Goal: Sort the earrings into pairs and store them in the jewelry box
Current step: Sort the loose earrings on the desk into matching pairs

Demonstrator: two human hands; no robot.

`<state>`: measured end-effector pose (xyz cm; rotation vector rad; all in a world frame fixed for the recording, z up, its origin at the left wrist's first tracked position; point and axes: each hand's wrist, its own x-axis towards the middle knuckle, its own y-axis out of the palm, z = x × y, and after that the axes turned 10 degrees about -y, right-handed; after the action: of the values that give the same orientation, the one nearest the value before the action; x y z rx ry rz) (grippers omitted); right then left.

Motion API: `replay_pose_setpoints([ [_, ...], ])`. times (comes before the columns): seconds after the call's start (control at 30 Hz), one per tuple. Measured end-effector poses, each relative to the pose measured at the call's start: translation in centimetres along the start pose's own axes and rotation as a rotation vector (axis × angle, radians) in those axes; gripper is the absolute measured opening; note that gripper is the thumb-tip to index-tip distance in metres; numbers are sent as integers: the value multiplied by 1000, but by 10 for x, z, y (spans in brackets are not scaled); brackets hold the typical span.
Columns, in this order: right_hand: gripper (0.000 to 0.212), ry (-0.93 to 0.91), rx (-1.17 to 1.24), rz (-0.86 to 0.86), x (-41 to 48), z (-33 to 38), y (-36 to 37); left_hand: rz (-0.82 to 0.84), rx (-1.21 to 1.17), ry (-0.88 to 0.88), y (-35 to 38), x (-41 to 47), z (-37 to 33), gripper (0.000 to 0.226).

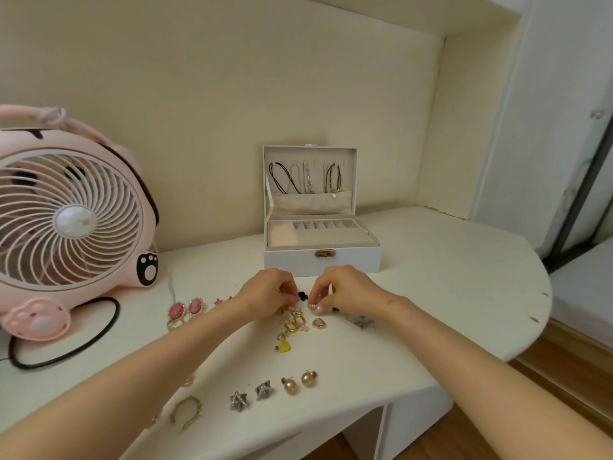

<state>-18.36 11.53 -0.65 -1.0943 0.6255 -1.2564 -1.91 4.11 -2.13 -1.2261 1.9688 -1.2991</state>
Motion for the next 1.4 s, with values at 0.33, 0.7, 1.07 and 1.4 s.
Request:
replay_pose_setpoints([
  [0.33,14,5,-66,-61,0,-2,5,-83,28,109,-18,-15,1,4],
  [0.7,12,-119,-29,24,-2,19,13,81,170,241,-15,-36,5,12],
  [1.07,22,-62,-76,120,8,26,8,134,193,176,-13,-33,-6,18],
  [1.4,20,32,265,-98,6,34,-6,-40,24,91,-48,-43,2,23],
])
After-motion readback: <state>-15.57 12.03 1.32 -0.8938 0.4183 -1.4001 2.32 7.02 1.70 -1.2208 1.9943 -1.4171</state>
